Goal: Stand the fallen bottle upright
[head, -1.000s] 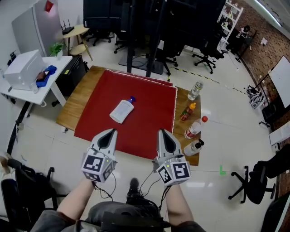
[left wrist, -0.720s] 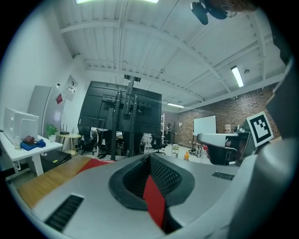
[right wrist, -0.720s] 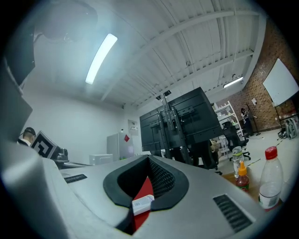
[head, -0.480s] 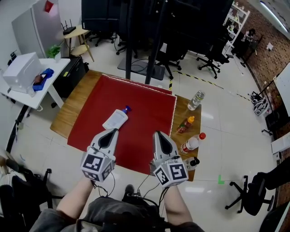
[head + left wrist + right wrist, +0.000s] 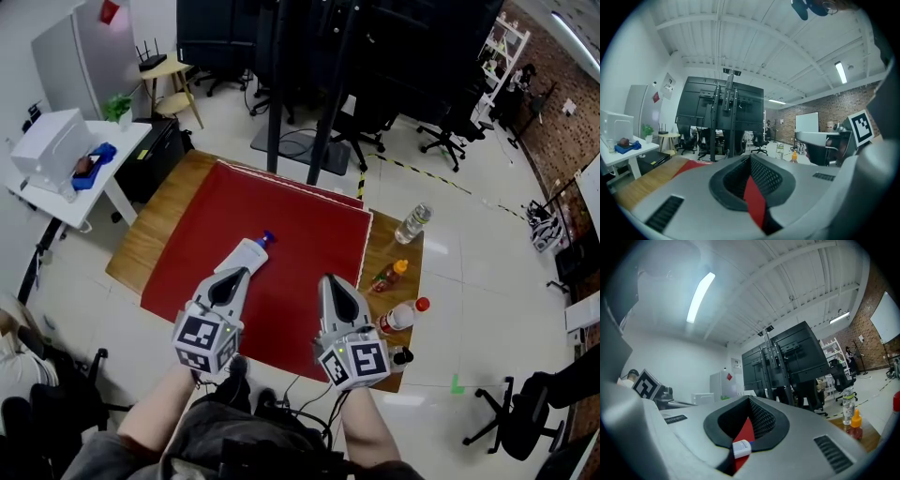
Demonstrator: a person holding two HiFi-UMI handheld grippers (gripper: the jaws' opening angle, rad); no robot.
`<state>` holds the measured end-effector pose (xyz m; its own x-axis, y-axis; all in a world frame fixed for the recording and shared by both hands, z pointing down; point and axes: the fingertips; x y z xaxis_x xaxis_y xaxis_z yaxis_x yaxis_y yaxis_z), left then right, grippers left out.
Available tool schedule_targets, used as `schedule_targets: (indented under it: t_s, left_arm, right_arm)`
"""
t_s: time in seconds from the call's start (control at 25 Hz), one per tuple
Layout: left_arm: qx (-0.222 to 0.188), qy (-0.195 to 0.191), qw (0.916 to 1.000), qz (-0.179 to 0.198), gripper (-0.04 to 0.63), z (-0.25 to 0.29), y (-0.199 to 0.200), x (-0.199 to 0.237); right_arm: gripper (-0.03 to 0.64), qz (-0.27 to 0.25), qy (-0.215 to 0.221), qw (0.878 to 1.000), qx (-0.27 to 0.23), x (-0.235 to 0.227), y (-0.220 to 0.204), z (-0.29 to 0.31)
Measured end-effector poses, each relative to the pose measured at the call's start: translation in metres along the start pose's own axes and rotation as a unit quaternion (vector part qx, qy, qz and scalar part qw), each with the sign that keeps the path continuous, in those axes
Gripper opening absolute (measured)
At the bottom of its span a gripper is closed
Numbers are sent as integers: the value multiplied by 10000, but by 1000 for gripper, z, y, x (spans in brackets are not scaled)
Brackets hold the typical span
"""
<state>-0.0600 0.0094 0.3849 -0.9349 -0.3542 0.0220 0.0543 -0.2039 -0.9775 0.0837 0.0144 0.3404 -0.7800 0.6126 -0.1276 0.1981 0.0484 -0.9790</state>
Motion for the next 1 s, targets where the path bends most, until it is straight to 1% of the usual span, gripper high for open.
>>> schedule_targets:
  t_s: [0.2, 0.36, 0.48, 0.72, 0.88, 1.0]
  left_arm:
    - [-25, -33, 10000, 9, 28, 35, 4, 20]
    - [93, -187, 9998, 37, 28, 76, -1, 35]
    - [239, -337, 9991, 39, 28, 103, -7, 50]
    - [522, -511, 9973, -11, 28, 152, -18, 79]
    - [652, -656, 9957, -19, 28, 184, -24, 94]
    - [835, -805, 9932, 25, 28, 204, -33, 105]
  right_arm:
    - [0, -32, -76, 9999, 69, -16, -5, 26]
    - [0, -30, -312, 9995, 76, -42, -11, 52]
    - [0, -31, -445, 9989, 123, -56, -17, 77]
    - [0, -70, -564, 9980, 266, -77, -31, 126]
    - [0, -16, -736, 9967, 332, -91, -42, 148]
    - [0, -3, -889, 9953, 382, -99, -50, 161]
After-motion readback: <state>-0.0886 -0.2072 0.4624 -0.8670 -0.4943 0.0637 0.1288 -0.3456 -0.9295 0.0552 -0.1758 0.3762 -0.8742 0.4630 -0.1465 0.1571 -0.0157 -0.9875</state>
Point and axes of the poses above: the fingertips, and each gripper's own axes: z forward along the fingers, x to its left, y out of its top, and after that the axes turned 10 degrees about y, right-handed
